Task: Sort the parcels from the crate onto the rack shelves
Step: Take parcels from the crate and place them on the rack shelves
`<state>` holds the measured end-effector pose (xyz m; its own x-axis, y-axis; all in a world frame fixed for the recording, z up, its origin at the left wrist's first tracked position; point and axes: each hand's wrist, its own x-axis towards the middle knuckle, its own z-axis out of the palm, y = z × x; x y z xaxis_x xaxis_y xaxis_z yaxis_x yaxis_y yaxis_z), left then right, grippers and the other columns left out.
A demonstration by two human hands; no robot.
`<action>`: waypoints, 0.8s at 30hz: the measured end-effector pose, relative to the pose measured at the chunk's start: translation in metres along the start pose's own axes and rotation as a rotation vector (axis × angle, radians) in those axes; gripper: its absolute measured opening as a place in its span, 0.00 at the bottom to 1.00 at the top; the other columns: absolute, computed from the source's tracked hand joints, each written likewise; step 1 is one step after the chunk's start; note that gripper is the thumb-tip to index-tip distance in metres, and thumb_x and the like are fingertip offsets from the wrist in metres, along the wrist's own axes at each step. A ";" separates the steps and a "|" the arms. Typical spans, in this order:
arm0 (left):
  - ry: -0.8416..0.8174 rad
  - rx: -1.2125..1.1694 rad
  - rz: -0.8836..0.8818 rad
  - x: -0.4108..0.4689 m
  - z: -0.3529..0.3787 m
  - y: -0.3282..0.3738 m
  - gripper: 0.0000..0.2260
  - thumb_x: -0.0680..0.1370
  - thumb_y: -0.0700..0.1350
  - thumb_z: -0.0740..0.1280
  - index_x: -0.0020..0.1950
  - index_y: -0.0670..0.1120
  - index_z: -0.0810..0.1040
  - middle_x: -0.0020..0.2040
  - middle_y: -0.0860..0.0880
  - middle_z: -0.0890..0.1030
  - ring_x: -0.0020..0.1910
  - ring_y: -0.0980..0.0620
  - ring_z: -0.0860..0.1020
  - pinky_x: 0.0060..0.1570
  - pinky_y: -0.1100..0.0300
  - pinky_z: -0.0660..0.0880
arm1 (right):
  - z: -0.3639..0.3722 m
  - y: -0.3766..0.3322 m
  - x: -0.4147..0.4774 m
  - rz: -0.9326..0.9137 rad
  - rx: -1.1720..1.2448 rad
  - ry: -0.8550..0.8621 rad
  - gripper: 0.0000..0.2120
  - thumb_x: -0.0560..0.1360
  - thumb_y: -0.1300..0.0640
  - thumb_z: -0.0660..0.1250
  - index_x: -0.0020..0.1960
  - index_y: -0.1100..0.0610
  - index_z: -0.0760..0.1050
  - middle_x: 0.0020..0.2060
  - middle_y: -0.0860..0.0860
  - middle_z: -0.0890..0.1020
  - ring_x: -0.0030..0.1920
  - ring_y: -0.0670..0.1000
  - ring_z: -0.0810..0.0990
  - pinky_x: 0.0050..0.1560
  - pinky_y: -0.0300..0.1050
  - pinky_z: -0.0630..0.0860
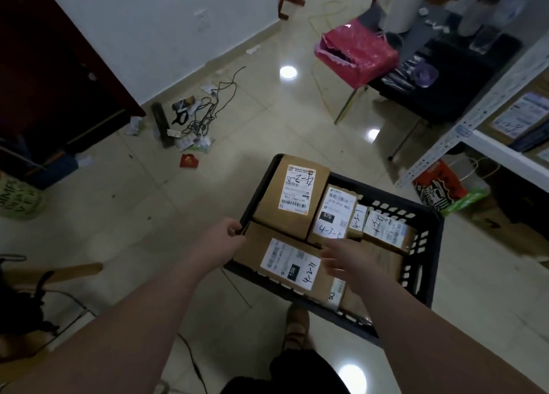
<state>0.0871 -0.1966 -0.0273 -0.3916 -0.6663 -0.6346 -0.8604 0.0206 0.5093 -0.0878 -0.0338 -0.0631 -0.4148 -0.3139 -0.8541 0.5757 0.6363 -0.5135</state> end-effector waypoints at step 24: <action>-0.211 -0.335 0.008 0.128 0.009 0.020 0.12 0.78 0.55 0.63 0.58 0.52 0.69 0.57 0.50 0.74 0.53 0.52 0.75 0.45 0.58 0.72 | 0.074 -0.047 0.065 0.015 0.541 0.285 0.12 0.78 0.44 0.65 0.48 0.51 0.81 0.48 0.47 0.83 0.50 0.46 0.78 0.43 0.44 0.70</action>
<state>0.0167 -0.2748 -0.1041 -0.4866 -0.4982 -0.7177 -0.7163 -0.2427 0.6542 -0.0896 -0.1367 -0.1004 -0.5334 -0.0589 -0.8438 0.8279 0.1680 -0.5351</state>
